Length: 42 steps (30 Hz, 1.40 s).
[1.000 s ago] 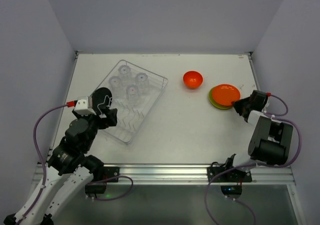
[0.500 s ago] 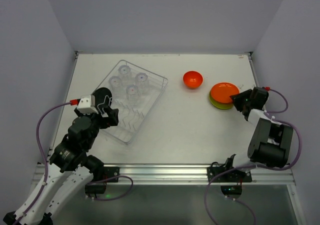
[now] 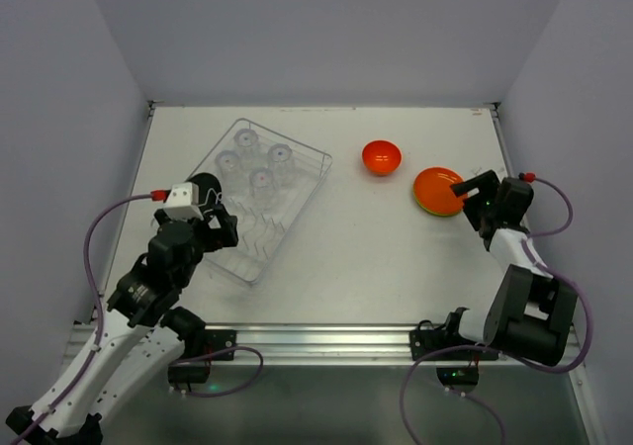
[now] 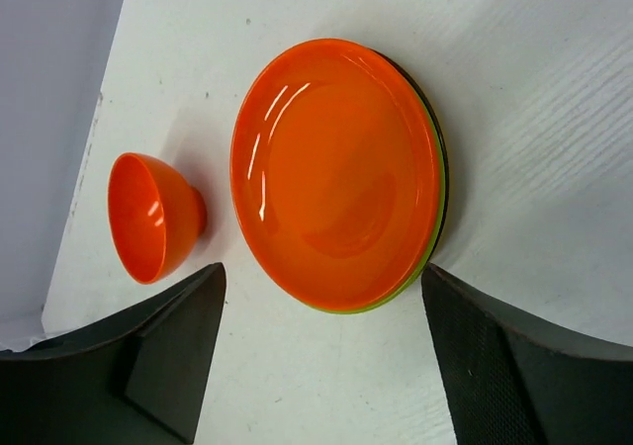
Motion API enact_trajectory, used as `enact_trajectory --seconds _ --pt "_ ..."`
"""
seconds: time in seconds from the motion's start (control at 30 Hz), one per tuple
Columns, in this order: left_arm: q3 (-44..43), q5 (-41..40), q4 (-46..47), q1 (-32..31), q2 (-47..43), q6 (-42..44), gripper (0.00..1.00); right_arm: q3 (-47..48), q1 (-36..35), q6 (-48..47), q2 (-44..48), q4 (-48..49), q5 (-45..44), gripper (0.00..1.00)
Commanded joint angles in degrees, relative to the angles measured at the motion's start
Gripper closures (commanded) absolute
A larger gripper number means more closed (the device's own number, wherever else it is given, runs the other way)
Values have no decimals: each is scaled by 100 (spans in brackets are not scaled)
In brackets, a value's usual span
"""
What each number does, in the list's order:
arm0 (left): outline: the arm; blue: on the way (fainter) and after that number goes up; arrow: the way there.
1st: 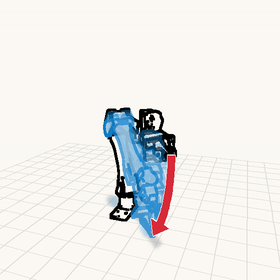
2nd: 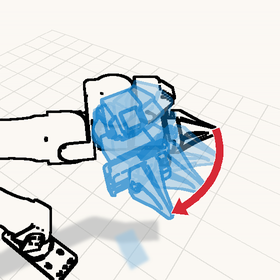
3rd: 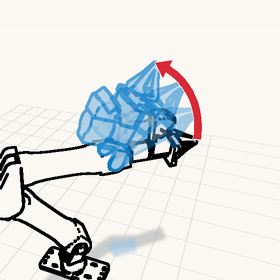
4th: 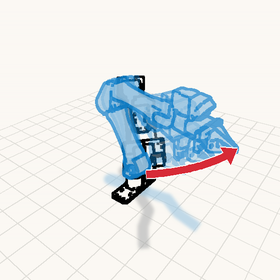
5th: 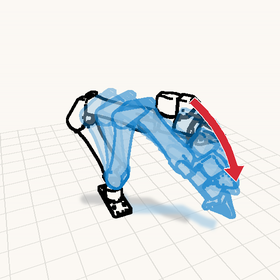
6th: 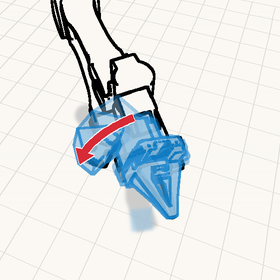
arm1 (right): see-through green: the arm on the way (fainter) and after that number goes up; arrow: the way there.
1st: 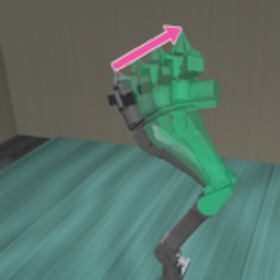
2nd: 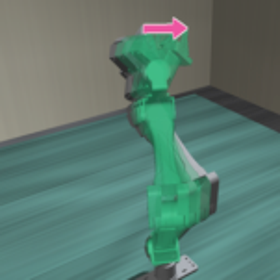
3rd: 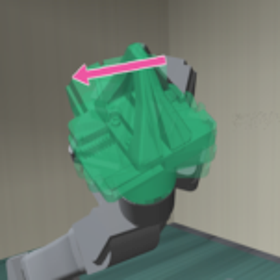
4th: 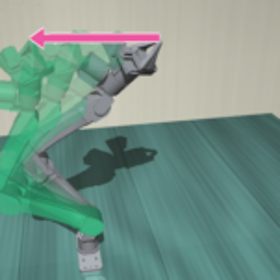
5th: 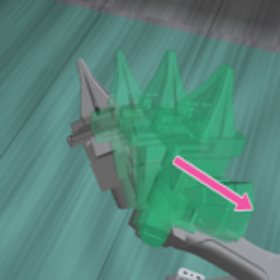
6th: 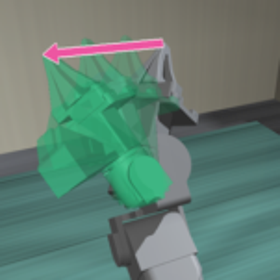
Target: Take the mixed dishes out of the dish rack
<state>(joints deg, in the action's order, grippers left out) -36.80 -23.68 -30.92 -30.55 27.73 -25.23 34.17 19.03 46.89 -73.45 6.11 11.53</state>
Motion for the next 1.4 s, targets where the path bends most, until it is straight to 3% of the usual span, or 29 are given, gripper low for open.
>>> enact_trajectory --seconds 0.0,0.1,0.23,0.27,0.33,0.43,0.57,0.83,1.0,1.37 --pt "-231 -260 24 5 206 132 0 81 -30 -241 208 -285 86 17" --pt "-582 -233 -28 5 636 378 0 107 -170 -583 715 -452 183 1" --pt "-1566 -978 -564 5 1995 817 0 388 -1373 -1322 1473 -1145 -422 1" --pt "-1750 -1407 -565 13 2235 862 0 345 -1480 -1401 1587 -1130 -328 1" --pt "-1883 -1472 -495 31 2831 1194 0 239 -1498 -1446 1860 -954 357 1" --pt "-1910 -1622 -84 311 3387 2291 0 116 -1498 -1499 2114 -980 771 1" --pt "-2077 -308 340 1741 3871 2688 0 -200 -1498 -1446 2326 -533 1350 1" --pt "-2438 408 235 2359 5137 3041 1 -165 -1498 -1270 2001 -110 2344 1" --pt "-2411 637 130 2641 5506 3165 16 -218 -1498 -1270 2317 -66 2477 1" --pt "-2455 409 244 2615 5182 3587 49 -280 -1498 -1174 2353 101 2810 1"
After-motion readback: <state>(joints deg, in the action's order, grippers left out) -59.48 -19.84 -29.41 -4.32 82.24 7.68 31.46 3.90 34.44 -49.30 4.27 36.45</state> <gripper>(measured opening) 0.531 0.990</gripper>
